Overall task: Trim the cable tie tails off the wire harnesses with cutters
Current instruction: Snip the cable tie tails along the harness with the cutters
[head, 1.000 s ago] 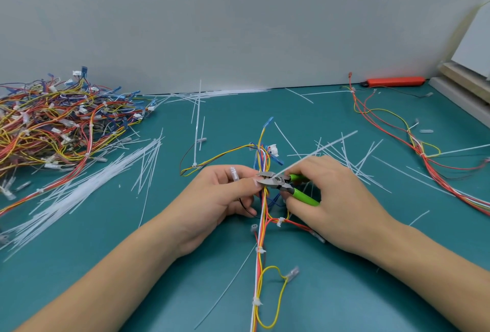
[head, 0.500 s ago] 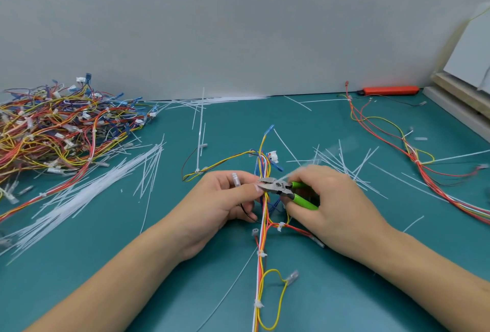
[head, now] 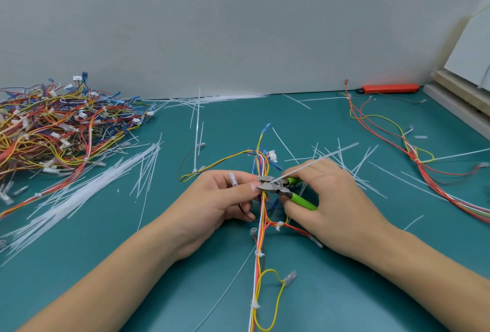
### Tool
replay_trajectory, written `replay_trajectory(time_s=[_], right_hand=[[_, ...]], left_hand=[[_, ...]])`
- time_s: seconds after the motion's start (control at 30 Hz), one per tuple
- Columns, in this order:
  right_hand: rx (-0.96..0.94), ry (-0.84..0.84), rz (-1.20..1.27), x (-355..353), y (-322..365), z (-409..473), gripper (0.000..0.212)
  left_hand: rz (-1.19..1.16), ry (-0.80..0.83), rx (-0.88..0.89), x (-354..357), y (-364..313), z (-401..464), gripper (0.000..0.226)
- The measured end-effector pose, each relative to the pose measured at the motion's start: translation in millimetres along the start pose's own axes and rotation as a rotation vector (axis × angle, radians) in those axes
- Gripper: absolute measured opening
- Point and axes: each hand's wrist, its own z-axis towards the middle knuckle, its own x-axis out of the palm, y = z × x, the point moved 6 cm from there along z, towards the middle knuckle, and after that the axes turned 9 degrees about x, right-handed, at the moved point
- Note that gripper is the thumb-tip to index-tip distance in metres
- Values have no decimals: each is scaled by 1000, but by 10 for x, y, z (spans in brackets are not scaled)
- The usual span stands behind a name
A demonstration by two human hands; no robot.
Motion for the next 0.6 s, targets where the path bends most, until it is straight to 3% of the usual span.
replay_trajectory(time_s=[0.3,0.47,0.6], right_hand=[[16,8,-2,26,-15,16,42],[41,-23,7,46,-70,-6,21],[37,-19,-9,74,-74,-3,21]], left_hand=[[-6,24,12,-15,2,6,34],[3,70,24,-19,10,3,30],[4,55,28,-20,7,-1,29]])
